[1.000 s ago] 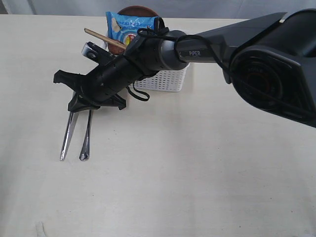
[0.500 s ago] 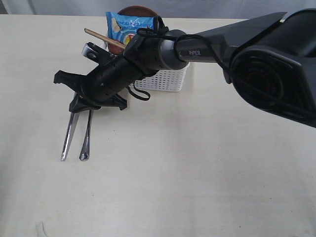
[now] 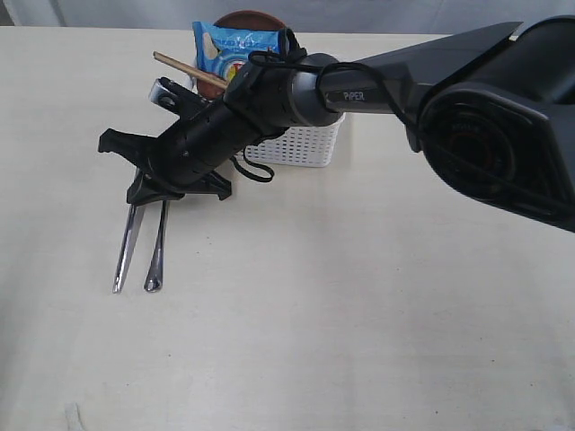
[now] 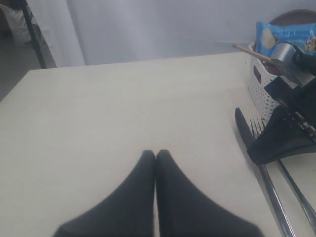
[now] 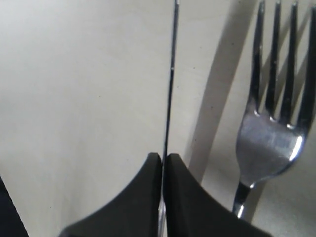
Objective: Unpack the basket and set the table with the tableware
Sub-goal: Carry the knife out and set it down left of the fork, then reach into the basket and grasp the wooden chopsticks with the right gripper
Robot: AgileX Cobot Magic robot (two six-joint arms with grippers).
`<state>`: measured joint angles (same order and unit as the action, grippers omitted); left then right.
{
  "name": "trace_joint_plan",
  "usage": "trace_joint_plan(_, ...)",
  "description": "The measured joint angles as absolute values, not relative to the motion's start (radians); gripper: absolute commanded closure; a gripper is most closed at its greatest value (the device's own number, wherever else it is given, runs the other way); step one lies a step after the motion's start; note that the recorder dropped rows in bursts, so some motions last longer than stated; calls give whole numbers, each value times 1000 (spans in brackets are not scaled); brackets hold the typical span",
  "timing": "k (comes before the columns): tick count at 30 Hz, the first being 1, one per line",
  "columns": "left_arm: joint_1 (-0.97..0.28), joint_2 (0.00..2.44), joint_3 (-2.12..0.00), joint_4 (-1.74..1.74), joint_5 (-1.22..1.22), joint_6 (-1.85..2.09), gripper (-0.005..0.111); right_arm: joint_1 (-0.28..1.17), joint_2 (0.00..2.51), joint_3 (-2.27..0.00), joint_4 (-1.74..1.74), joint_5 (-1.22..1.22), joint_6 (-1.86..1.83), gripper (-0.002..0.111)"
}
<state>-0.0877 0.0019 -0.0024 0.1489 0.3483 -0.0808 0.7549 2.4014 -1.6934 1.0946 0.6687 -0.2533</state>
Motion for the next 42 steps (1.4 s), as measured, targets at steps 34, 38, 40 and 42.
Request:
trace_joint_plan(34, -88, 2, -2, 149, 348, -81, 107, 739, 2005, -1684, 957, 747, -323, 81)
trace_joint_plan(38, -88, 2, -2, 149, 348, -81, 107, 664, 1916, -1684, 866, 762, -347, 81)
trace_joint_plan(40, -88, 2, -2, 149, 348, -81, 107, 608, 1886, -1686, 778, 776, -354, 81)
trace_joint_plan(42, -88, 2, -2, 149, 348, -81, 107, 547, 1875, -1700, 682, 809, -375, 81)
